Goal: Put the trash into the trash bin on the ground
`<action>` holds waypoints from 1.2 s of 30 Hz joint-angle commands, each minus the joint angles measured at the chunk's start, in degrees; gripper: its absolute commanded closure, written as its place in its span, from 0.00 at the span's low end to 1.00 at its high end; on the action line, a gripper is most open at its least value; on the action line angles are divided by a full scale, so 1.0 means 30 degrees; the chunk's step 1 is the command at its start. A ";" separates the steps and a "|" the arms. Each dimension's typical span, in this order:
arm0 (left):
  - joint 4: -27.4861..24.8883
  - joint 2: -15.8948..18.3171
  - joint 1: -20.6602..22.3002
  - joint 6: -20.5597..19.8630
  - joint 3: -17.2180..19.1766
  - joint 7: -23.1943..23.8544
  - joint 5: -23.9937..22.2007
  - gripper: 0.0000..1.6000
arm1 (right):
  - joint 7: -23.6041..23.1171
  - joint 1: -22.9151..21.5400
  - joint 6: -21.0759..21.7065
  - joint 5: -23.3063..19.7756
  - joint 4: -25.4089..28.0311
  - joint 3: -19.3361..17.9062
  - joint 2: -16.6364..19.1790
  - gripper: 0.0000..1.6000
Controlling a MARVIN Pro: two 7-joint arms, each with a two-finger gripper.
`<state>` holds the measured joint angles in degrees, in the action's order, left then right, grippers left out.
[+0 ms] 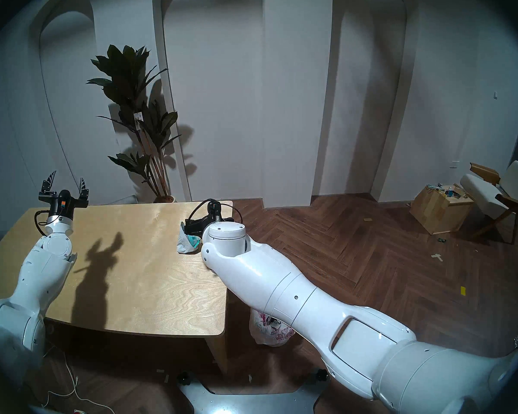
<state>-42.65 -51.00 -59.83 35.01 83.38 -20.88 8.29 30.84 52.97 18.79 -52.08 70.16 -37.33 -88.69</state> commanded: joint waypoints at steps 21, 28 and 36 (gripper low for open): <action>-0.1498 0.0677 -0.0629 0.0136 0.0439 0.1029 -0.0719 0.00 | 0.0334 -0.2649 -0.0163 0.0454 -0.4417 0.0876 -0.3388 0.00; -0.1762 0.0764 -0.0840 0.0135 0.0514 0.1330 -0.0945 0.00 | 0.0359 -0.2951 -0.0205 0.0528 -0.5586 0.1127 -0.3941 0.00; -0.2066 0.0865 -0.1083 0.0129 0.0603 0.1696 -0.1205 0.00 | 0.0329 -0.3153 -0.0259 0.0585 -0.6923 0.1442 -0.4541 0.00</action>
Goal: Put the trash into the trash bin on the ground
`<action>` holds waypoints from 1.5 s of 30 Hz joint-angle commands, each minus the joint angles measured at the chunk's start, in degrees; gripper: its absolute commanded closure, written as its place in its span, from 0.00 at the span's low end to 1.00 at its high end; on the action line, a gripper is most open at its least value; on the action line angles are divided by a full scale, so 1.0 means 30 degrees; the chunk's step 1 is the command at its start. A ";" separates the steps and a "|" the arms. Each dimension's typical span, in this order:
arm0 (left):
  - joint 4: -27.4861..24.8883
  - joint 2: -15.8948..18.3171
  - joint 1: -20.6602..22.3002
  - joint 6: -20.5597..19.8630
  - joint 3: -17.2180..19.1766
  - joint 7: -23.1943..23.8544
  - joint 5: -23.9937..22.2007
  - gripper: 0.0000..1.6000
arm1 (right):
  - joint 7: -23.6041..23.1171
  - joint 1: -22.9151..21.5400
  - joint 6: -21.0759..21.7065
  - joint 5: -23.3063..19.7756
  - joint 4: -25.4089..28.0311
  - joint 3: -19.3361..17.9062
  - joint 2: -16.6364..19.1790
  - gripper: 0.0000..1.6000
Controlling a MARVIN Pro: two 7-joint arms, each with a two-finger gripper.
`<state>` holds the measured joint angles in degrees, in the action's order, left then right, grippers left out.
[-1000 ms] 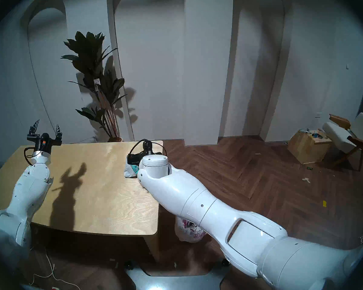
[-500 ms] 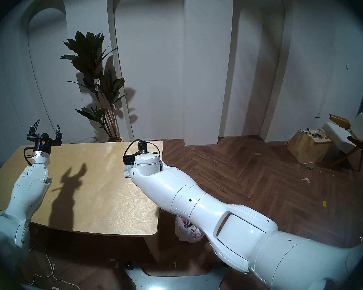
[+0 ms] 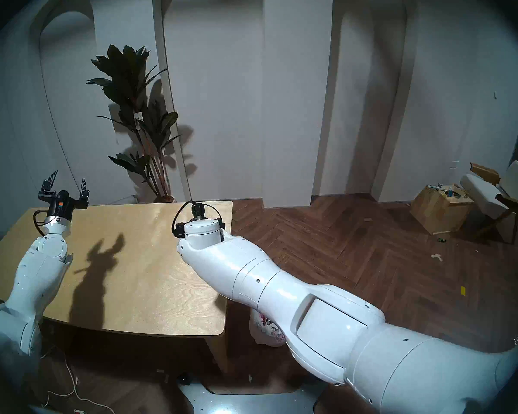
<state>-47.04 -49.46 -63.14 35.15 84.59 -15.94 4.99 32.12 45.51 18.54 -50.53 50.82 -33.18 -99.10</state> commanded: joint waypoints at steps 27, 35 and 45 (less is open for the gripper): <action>-0.1450 0.0647 -0.0726 0.0059 0.0442 0.1235 -0.0933 0.00 | -0.0798 -0.1149 -0.0722 0.0274 -0.4000 0.0793 -0.2715 0.00; -0.1699 0.0741 -0.0938 0.0054 0.0512 0.1588 -0.1185 0.00 | -0.1083 -0.1318 -0.1034 0.0371 -0.4810 0.0943 -0.3179 0.00; -0.1979 0.0845 -0.1189 0.0046 0.0597 0.2008 -0.1471 0.00 | -0.1407 -0.1386 -0.1398 0.0498 -0.5762 0.1170 -0.3682 0.00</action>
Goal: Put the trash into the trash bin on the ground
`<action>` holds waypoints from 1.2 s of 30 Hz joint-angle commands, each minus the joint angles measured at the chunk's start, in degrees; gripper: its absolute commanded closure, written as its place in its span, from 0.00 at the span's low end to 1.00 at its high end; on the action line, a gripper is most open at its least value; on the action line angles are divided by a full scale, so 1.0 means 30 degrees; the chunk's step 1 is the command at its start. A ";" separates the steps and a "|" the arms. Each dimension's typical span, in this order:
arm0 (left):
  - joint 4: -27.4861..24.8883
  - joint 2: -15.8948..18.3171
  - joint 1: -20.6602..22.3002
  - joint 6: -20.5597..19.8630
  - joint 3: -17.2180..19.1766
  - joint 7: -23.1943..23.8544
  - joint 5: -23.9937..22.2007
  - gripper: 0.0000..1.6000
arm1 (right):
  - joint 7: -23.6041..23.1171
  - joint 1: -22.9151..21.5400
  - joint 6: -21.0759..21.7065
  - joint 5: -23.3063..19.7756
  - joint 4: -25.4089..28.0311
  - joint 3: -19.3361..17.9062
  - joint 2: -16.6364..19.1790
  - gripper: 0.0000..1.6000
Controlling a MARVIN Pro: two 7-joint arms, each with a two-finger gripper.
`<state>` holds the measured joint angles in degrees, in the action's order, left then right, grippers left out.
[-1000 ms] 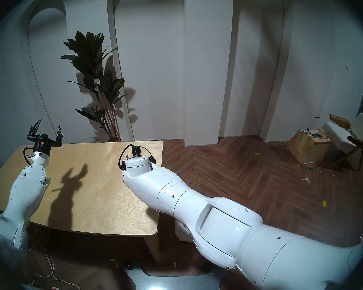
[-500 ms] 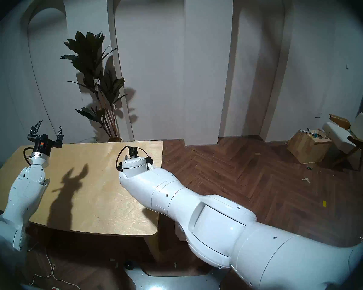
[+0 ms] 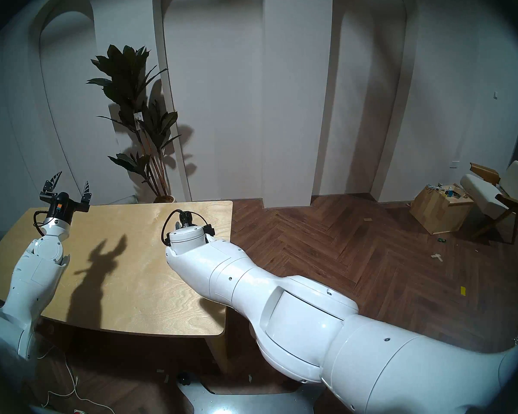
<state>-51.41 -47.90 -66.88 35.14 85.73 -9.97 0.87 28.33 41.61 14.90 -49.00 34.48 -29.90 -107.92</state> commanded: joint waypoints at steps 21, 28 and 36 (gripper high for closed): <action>-0.1077 0.0551 -0.0434 0.0037 0.0389 0.0875 -0.0678 0.00 | -0.0792 -0.0332 -0.1018 0.0215 -0.2017 0.0386 -0.1550 0.00; -0.1290 0.0640 -0.0604 0.0033 0.0468 0.1167 -0.0885 0.00 | -0.1007 -0.0434 -0.1370 0.0277 -0.2552 0.0418 -0.1763 0.00; -0.1803 0.0855 -0.0869 0.0022 0.0651 0.1549 -0.1191 0.00 | -0.1362 -0.0982 -0.1939 0.0213 -0.3109 0.0138 -0.1859 0.00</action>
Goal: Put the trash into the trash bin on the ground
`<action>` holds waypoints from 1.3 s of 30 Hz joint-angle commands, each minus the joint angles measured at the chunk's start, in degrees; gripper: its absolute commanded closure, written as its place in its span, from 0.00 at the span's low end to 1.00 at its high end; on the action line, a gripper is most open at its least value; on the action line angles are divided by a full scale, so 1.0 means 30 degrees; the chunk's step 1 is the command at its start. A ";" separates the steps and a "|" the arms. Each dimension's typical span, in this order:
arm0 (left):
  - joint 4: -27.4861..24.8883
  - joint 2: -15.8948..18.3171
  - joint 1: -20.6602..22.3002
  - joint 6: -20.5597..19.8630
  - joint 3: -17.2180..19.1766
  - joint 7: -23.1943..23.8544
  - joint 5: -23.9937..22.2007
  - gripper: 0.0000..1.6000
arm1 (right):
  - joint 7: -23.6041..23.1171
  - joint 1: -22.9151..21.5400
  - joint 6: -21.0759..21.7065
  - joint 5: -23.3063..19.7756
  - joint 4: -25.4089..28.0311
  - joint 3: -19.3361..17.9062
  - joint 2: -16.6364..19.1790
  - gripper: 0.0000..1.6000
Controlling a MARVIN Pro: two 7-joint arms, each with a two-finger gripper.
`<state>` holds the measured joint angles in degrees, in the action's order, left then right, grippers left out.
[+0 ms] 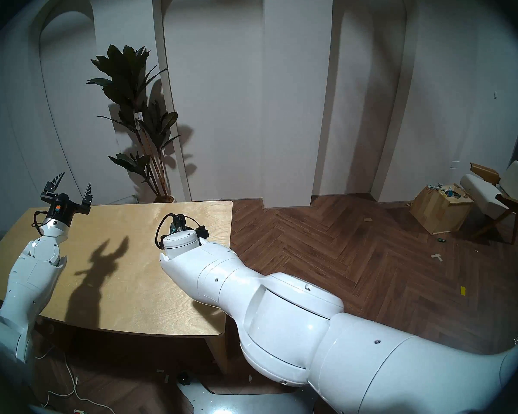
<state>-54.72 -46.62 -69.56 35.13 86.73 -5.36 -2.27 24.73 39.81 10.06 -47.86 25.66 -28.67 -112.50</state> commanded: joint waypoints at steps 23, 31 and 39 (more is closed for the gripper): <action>-0.2896 0.1135 -0.1479 -0.0174 0.1115 0.1056 -0.1227 0.00 | -0.1186 -0.1041 -0.1160 -0.1590 -0.1160 -0.1800 -0.0834 0.00; -0.3580 0.1329 -0.2137 -0.0299 0.1379 0.1388 -0.1599 0.00 | -0.1449 -0.1209 -0.1312 -0.2011 -0.1226 -0.2056 -0.0834 0.00; -0.4162 0.1477 -0.2706 -0.0573 0.1628 0.1692 -0.1933 0.00 | -0.1673 -0.1068 -0.1350 -0.2276 -0.1262 -0.2053 -0.0834 0.00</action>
<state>-64.84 -43.43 -77.35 33.71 90.37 -0.20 -7.44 20.13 37.25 6.73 -54.61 21.32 -34.96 -114.01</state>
